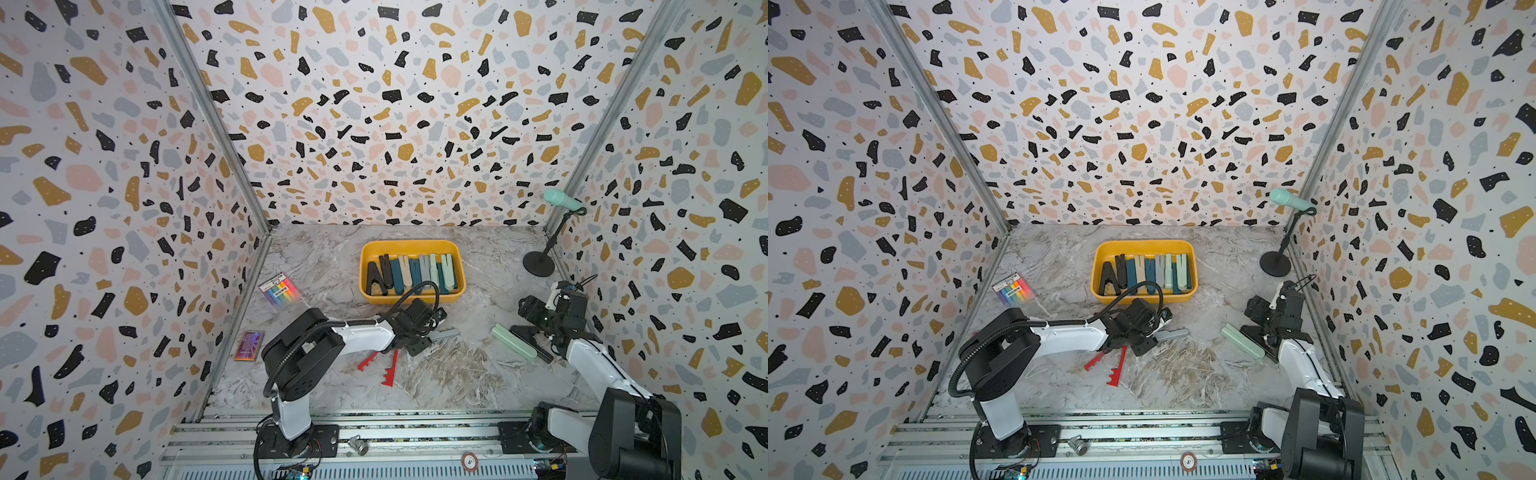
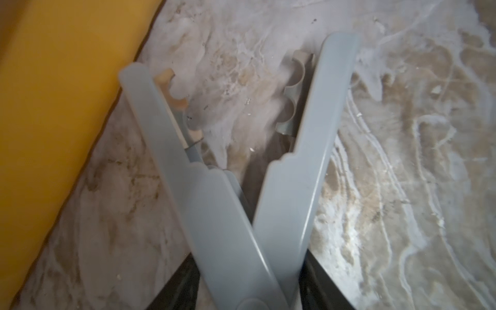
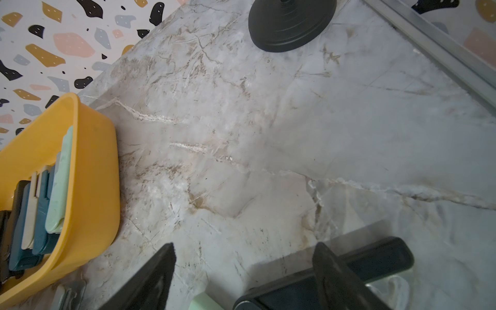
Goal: Put the pruning pliers into the storage box
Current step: Pick up the pruning pliers from the center of the board.
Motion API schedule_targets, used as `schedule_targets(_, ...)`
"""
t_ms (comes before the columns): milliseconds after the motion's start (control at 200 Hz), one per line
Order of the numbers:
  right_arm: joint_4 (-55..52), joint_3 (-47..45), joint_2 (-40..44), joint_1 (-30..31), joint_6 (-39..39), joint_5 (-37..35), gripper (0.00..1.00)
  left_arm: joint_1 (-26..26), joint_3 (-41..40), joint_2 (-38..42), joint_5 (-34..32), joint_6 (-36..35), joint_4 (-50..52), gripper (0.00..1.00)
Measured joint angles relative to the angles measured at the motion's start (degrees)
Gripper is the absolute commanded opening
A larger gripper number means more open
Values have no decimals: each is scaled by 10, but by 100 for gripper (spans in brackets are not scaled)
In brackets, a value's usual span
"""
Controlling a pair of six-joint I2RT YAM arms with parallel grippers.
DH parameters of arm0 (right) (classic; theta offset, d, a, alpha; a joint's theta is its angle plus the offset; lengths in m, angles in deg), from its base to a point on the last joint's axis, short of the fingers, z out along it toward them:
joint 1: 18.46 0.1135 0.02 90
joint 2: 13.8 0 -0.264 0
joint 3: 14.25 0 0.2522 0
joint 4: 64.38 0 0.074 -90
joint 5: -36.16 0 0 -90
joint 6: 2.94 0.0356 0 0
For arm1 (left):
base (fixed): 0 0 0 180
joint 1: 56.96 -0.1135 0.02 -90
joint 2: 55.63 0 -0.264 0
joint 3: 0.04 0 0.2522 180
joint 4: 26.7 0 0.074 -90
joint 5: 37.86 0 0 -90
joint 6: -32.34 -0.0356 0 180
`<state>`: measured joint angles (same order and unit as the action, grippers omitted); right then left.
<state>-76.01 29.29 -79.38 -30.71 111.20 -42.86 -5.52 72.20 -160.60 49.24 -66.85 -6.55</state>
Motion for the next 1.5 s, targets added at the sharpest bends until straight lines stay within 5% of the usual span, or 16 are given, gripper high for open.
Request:
schedule_targets(250, 0, 6, 1, 0, -2, -4, 83, -1, 9, -5, -12, 19, 1, 80)
schedule_targets(305, 0, 6, 1, 0, -2, -6, 83, -1, 12, -6, -16, 24, 5, 100)
schedule_targets(936, 0, 6, 5, -3, -2, -12, 84, -3, 136, -94, 12, 49, 39, 100)
schedule_targets(1131, 0, 6, 5, -6, -2, -12, 84, -2, 144, -103, 19, 57, 40, 89)
schedule_targets(1221, 0, 6, 5, -6, -3, -12, 84, -1, 144, -104, 24, 62, 38, 71)
schedule_targets(1391, 0, 6, 5, -7, -5, -12, 84, 1, 144, -105, 30, 64, 35, 53)
schedule_targets(1502, 0, 6, 5, -7, -7, -13, 84, 1, 141, -105, 36, 64, 29, 28)
